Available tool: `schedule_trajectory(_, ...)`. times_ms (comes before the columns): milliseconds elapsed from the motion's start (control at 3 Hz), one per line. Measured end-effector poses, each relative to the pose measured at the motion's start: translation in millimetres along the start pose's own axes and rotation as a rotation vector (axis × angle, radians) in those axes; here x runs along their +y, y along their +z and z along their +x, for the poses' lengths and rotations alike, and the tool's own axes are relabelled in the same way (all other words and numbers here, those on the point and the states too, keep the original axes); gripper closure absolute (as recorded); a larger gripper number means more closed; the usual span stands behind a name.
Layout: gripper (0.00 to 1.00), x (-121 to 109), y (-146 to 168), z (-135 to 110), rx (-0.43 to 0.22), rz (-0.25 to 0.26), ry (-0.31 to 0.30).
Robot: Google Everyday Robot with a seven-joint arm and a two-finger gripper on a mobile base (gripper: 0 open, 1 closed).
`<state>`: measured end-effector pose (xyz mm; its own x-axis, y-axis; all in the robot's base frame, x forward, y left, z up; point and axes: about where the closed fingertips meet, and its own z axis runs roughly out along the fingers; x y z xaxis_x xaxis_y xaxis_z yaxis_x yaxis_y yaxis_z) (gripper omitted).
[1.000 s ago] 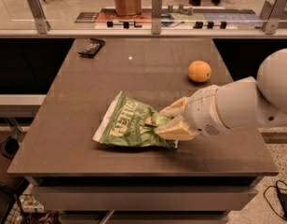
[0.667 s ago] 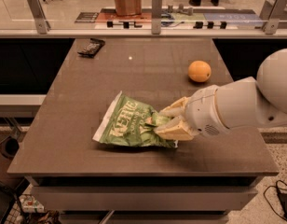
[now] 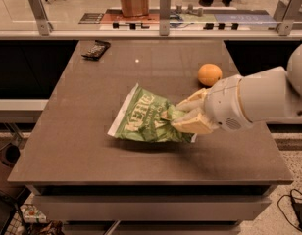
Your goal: Move green jalapeno chip bag near rxbar chocolate
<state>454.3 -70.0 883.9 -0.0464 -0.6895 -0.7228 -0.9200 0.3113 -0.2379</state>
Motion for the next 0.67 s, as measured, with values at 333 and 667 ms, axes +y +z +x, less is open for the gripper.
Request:
schedule_trajectory(333, 1.00, -38.3, -18.6, -11.3, -0.024, 0.081, -0.036)
schedule_trajectory(667, 1.00, -78.7, -31.7, -26.7, -0.048, 0.142, -0.067)
